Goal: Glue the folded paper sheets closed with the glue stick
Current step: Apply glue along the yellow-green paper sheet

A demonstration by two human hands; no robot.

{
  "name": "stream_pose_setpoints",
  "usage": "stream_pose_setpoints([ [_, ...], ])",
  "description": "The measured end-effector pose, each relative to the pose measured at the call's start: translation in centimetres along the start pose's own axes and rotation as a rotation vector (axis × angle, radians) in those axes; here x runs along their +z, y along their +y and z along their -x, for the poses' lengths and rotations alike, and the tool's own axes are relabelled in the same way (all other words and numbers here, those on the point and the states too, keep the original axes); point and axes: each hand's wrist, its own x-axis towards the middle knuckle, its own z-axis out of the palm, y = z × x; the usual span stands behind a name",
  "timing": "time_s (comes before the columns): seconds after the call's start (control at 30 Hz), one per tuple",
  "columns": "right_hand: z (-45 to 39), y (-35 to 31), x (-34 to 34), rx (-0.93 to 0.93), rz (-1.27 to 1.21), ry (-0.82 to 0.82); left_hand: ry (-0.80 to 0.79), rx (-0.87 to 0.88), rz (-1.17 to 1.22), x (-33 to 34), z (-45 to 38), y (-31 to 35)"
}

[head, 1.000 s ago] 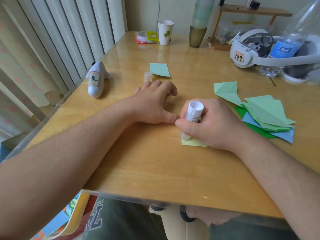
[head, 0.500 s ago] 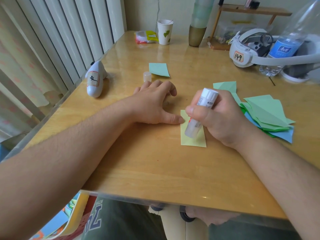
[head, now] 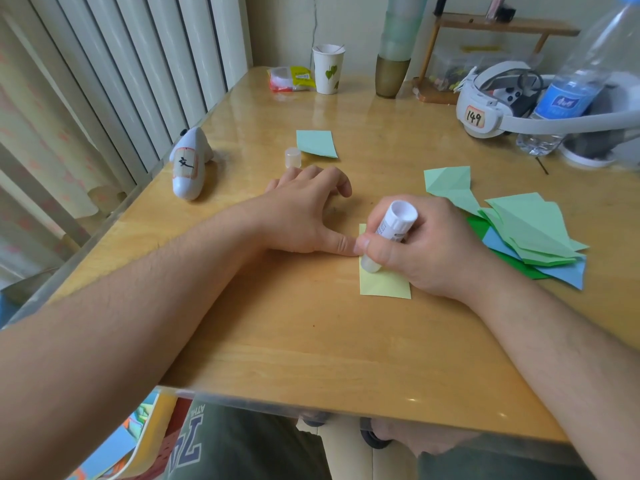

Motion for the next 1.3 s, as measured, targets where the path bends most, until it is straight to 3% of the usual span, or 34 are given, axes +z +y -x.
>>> stream_pose_setpoints([
  [0.67, 0.69, -0.95, -0.14, 0.001, -0.172, -0.221, 0.016, 0.012, -0.026, 0.18, -0.08, -0.11],
  [0.8, 0.41, -0.86, -0.36, 0.005, -0.322, -0.153, -0.007, 0.005, -0.019, 0.15, -0.04, -0.04],
  [0.97, 0.32, -0.54, -1.0, -0.002, -0.223, -0.07, -0.002, 0.001, -0.043, 0.2, -0.06, -0.09],
  [1.3, 0.64, -0.46, -0.76, 0.004, -0.118, -0.192, -0.022, -0.011, -0.049, 0.19, 0.19, 0.25],
])
